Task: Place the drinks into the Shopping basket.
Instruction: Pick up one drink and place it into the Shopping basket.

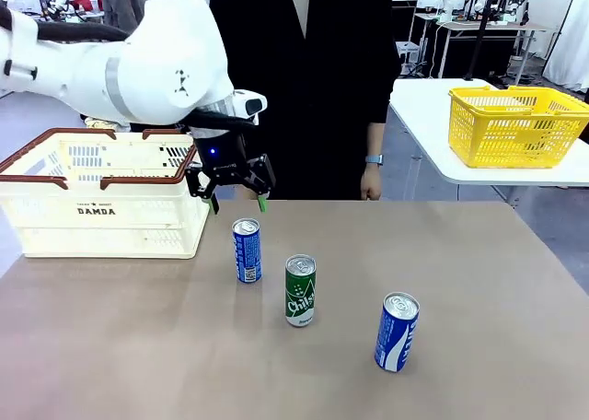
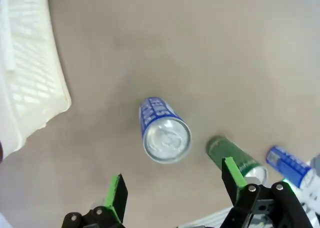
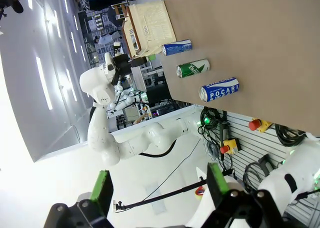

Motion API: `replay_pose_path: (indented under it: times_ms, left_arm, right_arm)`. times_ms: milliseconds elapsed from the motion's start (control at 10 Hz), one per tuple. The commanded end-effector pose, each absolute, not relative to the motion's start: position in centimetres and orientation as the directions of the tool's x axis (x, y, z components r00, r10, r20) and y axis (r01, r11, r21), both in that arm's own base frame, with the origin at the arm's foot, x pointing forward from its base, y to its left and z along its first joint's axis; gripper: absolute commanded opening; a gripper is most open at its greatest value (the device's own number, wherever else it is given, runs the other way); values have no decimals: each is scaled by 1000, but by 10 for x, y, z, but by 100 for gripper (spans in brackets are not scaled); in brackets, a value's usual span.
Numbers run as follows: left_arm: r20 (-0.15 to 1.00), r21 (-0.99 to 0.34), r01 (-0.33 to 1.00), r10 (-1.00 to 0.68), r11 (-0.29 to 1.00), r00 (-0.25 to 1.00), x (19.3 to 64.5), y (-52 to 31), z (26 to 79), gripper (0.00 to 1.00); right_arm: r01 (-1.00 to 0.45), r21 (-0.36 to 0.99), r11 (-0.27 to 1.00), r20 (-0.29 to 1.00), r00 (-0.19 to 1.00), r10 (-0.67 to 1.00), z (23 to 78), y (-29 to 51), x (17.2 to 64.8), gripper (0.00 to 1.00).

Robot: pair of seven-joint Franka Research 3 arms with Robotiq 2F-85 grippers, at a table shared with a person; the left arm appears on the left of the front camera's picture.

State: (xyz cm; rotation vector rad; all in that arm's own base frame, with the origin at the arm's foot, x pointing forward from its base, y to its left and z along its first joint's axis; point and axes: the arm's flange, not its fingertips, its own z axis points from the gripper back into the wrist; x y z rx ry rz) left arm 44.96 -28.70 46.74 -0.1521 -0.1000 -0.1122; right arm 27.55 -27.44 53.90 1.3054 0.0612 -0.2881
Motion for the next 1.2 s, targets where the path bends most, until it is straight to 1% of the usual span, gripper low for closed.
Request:
replay_pose_path:
  times_ms: [0, 100, 400, 700, 900, 1000, 1100]
  left_arm:
    - [90, -95, 69, -61, 993, 994, 456, -295, 449, 100]
    - [86, -98, 52, -44, 994, 995, 462, -296, 441, 100]
    - [75, -122, 78, -69, 989, 995, 468, -307, 415, 100]
    - [39, -94, 66, -63, 993, 997, 469, -307, 397, 100]
    - [58, -68, 55, -51, 996, 997, 470, -308, 395, 100]
    - [56, -52, 55, -52, 997, 997, 470, -309, 391, 47]
    - [66, -44, 60, -57, 997, 996, 469, -309, 390, 0]
  right_arm:
    - [252, 941, 226, -215, 961, -173, 543, -273, 275, 100]
    - [252, 941, 226, -215, 961, -173, 543, -273, 275, 100]
    - [252, 941, 226, -215, 961, -173, 543, -273, 275, 100]
    - [252, 941, 226, -215, 961, -173, 543, -273, 275, 100]
    - [252, 941, 226, -215, 961, -173, 543, -273, 275, 100]
    - [252, 941, 226, -215, 961, -173, 543, -273, 275, 100]
    - [252, 941, 226, -215, 961, -173, 543, -273, 275, 100]
